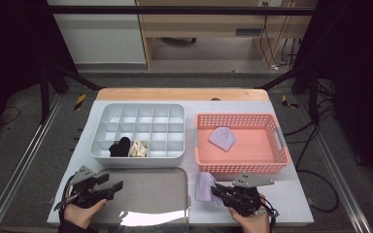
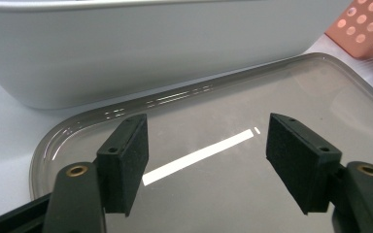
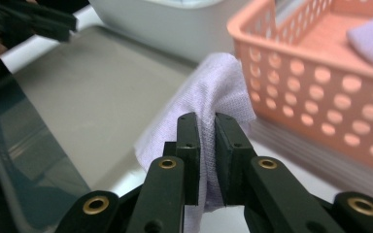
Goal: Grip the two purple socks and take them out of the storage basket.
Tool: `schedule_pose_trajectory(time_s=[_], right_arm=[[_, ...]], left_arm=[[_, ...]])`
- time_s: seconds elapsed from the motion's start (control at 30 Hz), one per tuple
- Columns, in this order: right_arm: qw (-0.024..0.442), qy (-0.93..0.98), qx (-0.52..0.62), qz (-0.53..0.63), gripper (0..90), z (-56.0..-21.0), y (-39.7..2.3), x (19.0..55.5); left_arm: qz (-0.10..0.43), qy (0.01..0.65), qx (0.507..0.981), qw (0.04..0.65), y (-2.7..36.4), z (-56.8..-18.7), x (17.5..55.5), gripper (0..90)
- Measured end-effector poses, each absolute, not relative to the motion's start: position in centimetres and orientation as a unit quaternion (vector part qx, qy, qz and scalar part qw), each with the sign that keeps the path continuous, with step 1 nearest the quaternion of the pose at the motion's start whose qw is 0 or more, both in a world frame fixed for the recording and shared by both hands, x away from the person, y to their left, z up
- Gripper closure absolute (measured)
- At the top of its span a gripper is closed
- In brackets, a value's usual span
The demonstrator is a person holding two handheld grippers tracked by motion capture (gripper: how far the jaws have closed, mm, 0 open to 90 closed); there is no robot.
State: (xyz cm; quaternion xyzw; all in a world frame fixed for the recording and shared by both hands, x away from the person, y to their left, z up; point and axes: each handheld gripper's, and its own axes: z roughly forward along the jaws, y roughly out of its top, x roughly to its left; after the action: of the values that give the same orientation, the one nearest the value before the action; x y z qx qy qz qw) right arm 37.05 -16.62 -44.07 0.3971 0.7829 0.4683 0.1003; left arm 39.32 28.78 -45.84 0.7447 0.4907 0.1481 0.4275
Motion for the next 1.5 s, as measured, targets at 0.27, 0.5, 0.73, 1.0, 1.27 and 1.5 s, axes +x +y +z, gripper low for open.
schedule_pose_trajectory(time_s=[0.27,0.5,0.73,1.0,1.27,1.5], right_arm=[[0.111,0.804,0.405,0.421,79.5,-46.3,-16.5,37.8],[0.140,0.810,0.426,0.379,75.7,-47.1,-17.0,38.4],[0.148,0.805,0.440,0.371,68.7,-47.4,-17.5,38.6],[0.159,0.776,0.454,0.408,58.5,-46.0,-18.1,38.2],[0.172,0.760,0.452,0.434,52.0,-44.7,-18.2,38.1],[0.185,0.744,0.450,0.458,47.1,-43.0,-18.1,38.4]], left_arm=[[0.156,0.497,0.742,0.421,28.9,-45.8,39.3,29.2],[0.179,0.490,0.737,0.430,28.8,-45.9,39.1,37.1],[0.166,0.495,0.738,0.428,28.8,-46.2,39.3,37.4],[0.165,0.500,0.735,0.428,29.2,-46.2,39.4,40.6],[0.157,0.501,0.731,0.436,29.4,-46.2,39.4,43.8],[0.160,0.505,0.729,0.434,29.5,-46.2,39.5,43.0]])
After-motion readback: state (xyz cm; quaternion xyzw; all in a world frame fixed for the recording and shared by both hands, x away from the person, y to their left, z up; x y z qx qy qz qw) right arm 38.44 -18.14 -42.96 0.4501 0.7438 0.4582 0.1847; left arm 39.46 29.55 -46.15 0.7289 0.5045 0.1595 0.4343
